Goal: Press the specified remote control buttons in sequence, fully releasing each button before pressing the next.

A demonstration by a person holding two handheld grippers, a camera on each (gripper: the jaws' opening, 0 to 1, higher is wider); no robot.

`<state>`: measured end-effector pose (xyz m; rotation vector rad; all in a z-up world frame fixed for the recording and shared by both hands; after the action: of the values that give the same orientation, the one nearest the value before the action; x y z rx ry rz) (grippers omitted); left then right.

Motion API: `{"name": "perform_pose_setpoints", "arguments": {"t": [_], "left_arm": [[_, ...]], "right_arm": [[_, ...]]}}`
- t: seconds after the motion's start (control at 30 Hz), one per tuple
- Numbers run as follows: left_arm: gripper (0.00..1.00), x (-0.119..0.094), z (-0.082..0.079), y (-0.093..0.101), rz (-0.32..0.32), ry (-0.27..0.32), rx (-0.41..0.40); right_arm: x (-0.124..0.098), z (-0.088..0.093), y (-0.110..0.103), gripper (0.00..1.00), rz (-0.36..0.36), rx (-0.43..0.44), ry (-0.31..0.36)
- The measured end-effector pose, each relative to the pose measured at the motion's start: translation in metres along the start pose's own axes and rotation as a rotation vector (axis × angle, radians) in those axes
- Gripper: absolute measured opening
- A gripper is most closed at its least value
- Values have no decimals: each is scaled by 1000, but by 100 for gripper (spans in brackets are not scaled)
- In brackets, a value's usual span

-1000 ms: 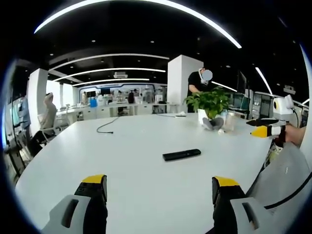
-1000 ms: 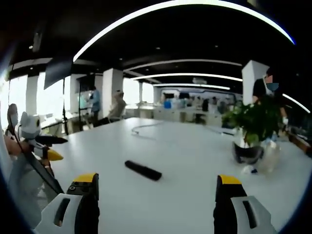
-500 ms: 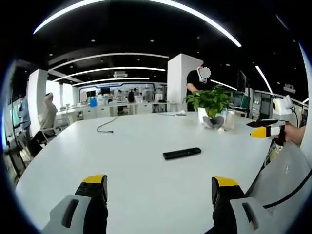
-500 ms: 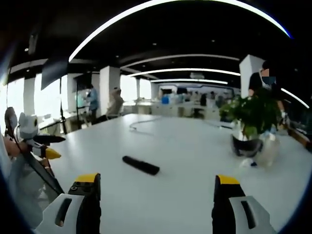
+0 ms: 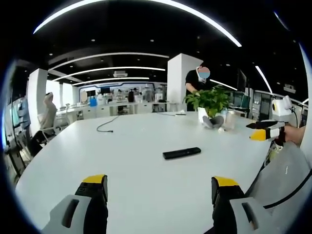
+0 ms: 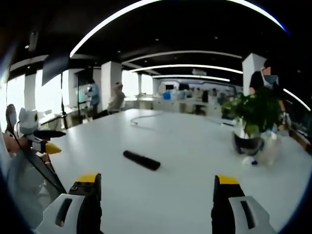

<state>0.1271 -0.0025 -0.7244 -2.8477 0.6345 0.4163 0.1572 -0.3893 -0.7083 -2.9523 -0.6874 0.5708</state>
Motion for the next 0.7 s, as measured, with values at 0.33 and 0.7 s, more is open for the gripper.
{"name": "perform_pose_setpoints", "arguments": {"t": [0.33,0.7], "left_arm": [[91,0,0,0,2,0,2],[91,1,3,0,12,-10,2]], "right_arm": [[1,2,1,94,-7,-6,-13],[2,4,3,94,-8,-11,-20]]}}
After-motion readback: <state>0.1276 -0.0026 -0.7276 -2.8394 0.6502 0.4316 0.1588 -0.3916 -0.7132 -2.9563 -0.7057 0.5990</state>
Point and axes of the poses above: the point that each gripper's makers call its tool centre point, and the gripper's own axes: x roughly forward along the fingers, y roughly to its right, z roughly out of its underside, the point moved 10 cm from there along -x, roughly backward along the fingers, and after that the axes turned 9 degrees about x, right-handed, at the moved point
